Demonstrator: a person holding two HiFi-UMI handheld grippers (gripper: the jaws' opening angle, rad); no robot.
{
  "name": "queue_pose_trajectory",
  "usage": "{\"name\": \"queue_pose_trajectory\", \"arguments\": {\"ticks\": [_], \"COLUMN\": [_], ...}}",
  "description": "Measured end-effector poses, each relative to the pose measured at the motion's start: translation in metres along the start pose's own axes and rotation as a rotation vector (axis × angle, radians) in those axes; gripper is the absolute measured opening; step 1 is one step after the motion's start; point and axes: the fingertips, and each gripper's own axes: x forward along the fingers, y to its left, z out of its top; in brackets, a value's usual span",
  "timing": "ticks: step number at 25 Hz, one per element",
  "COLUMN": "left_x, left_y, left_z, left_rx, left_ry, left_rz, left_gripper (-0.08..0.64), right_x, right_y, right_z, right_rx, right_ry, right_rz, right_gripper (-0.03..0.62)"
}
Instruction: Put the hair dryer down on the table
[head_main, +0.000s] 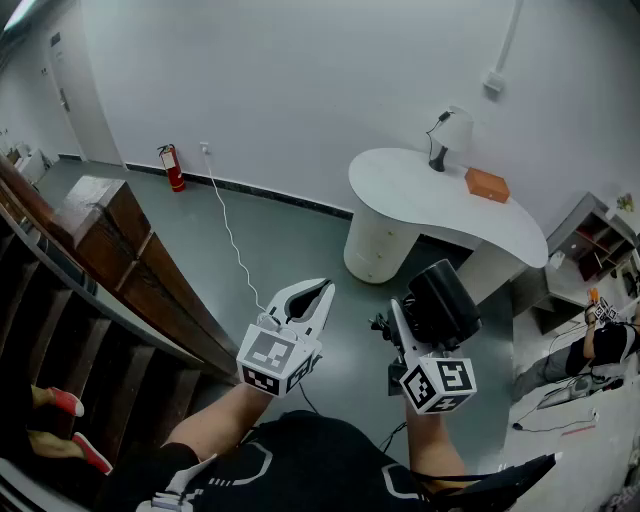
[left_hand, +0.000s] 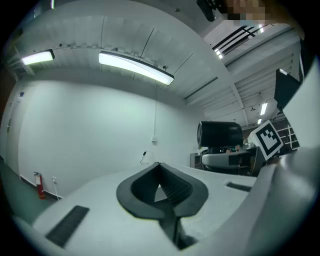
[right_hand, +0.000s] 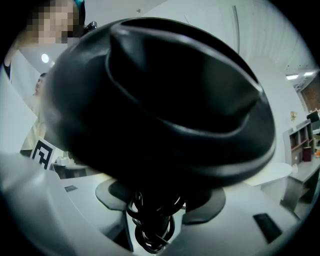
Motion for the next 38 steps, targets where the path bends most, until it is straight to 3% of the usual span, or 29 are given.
{"name": "queue_pose_trajectory", "arguments": {"ticks": [8, 26, 33, 38], "left_x": [0.001, -0.003, 0.011, 0.034], "left_y": [0.022, 0.044, 0.043, 0.051], "left_z": [0.001, -0.014, -0.018, -0.018], "left_rx": [0.004, -0.017, -0.021, -0.003], "left_ry": [-0.009, -0.003, 0.005, 0.005], "left_rz": [0.005, -0.076, -0.109, -0.076], "left_gripper": [0.006, 0.006, 0.006, 0.006], "right_x": [0.016, 0.029, 0.04, 0.059], "right_y": [0.007, 0.019, 0.009, -0.014], "right_z": [0.001, -0.004, -0.005, -0.006], "right_rx": [-0.012, 0.004, -0.001, 0.018], "right_ry": [0.003, -0.02, -0.011, -0.021], "right_rz": [-0.01, -0.067, -0.074, -0.057], "right_gripper": [0.281, 0.281, 0.281, 0.281]}}
